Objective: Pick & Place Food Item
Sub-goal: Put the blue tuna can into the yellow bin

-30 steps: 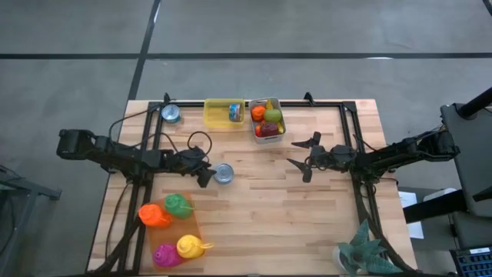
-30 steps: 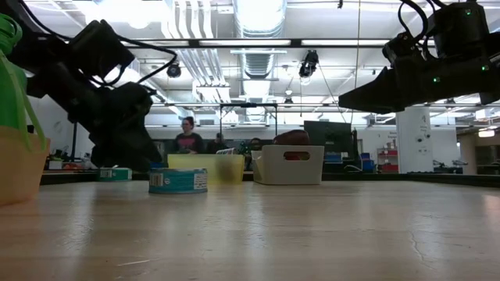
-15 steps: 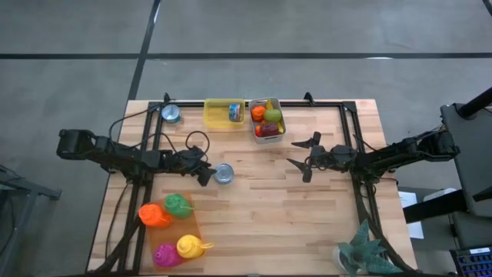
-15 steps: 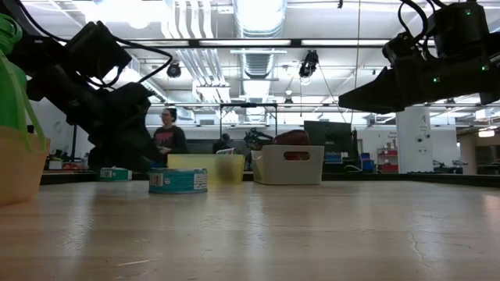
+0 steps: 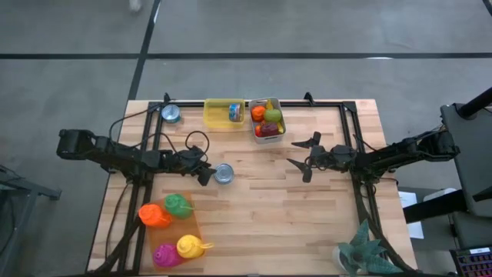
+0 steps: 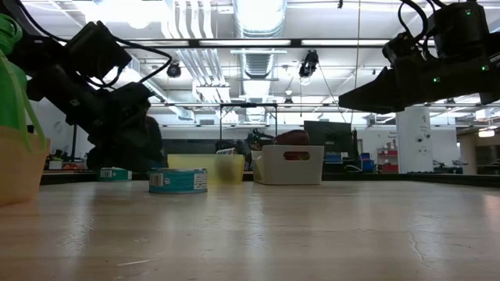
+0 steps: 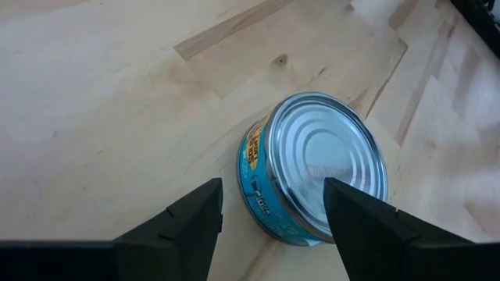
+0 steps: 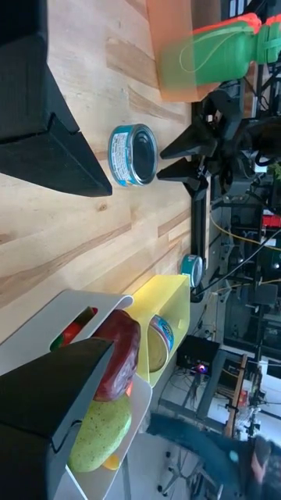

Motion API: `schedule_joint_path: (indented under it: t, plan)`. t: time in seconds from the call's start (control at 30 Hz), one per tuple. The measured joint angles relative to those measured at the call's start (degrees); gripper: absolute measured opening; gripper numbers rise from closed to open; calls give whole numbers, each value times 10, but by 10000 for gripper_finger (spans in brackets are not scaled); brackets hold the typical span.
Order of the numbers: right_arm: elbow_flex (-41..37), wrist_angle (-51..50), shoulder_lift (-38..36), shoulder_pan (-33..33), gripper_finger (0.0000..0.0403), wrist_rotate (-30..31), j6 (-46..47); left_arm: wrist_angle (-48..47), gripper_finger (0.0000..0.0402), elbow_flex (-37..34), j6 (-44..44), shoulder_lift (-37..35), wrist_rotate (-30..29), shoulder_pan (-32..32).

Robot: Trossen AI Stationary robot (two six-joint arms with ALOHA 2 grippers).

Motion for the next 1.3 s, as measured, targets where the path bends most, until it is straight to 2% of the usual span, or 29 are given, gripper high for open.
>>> schedule_joint_path:
  t: [0.53,0.73,0.8,0.87,1.0,1.1,1.2,1.3]
  plan:
    - [0,0,0,0,306,14,1,0,226,0,6,0,-2,0]
    - [12,2,0,0,306,12,99,0,226,0,6,0,-2,0]
    - [15,2,0,1,306,-11,135,0,226,0,6,0,-2,0]
    - [16,0,0,1,306,-33,152,0,226,0,6,0,-2,0]
    - [16,-8,0,1,306,-32,165,0,226,0,4,0,-2,0]
    - [23,-61,0,2,306,-50,199,0,226,1,4,0,-2,0]
    - [48,-179,0,6,306,-74,223,1,226,1,4,0,-2,0]
    - [80,-270,7,9,306,-68,223,2,226,1,3,0,-2,0]
